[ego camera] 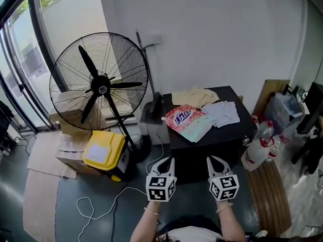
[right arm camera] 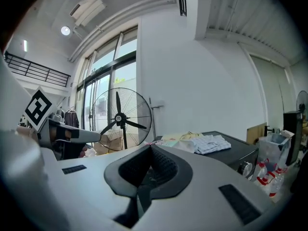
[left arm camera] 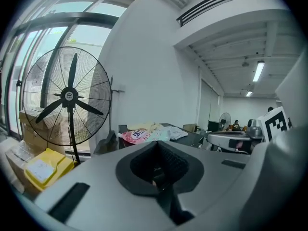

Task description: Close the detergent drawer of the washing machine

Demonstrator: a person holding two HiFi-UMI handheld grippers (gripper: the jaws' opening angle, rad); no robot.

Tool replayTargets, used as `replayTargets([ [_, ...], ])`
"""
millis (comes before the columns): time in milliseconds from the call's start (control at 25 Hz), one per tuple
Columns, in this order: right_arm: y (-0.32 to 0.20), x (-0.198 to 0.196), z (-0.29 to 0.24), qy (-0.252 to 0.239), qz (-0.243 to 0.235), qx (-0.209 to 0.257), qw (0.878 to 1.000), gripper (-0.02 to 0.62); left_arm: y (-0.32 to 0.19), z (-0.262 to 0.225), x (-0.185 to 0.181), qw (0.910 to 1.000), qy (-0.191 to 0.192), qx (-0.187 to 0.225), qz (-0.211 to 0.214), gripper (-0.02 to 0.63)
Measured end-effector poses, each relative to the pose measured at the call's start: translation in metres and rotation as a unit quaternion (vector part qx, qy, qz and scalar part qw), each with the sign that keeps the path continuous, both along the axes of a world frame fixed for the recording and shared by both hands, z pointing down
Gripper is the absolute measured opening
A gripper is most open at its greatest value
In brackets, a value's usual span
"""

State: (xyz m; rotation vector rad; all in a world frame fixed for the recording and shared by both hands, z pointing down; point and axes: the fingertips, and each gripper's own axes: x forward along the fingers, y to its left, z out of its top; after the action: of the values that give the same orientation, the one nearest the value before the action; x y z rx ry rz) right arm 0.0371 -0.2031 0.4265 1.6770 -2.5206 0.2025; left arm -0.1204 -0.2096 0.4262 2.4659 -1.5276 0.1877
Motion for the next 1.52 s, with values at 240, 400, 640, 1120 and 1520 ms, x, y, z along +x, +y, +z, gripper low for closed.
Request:
replayTargets([
  [240, 0.007, 0.01, -0.012, 0.007, -0.004, 0.011, 1.0, 0.028, 0.011, -0.011, 0.011, 0.9999, 0.004, 0.009, -0.005, 0.018],
  [400, 0.016, 0.018, -0.02, 0.016, -0.012, 0.016, 1.0, 0.028, 0.019, -0.017, 0.024, 0.9999, 0.0, 0.014, -0.007, 0.018],
  [640, 0.028, 0.037, -0.032, 0.033, -0.027, 0.022, 0.999, 0.028, 0.034, -0.03, 0.047, 0.9995, -0.006, 0.025, -0.017, 0.018],
  [1120, 0.052, 0.063, -0.046, 0.038, -0.038, 0.028, 0.998, 0.028, 0.066, -0.041, 0.071, 0.9988, -0.012, 0.031, -0.037, 0.018],
  [1520, 0.065, 0.079, -0.048, 0.038, -0.045, 0.031, 0.998, 0.028, 0.082, -0.047, 0.085, 0.9983, -0.01, 0.037, -0.045, 0.018],
])
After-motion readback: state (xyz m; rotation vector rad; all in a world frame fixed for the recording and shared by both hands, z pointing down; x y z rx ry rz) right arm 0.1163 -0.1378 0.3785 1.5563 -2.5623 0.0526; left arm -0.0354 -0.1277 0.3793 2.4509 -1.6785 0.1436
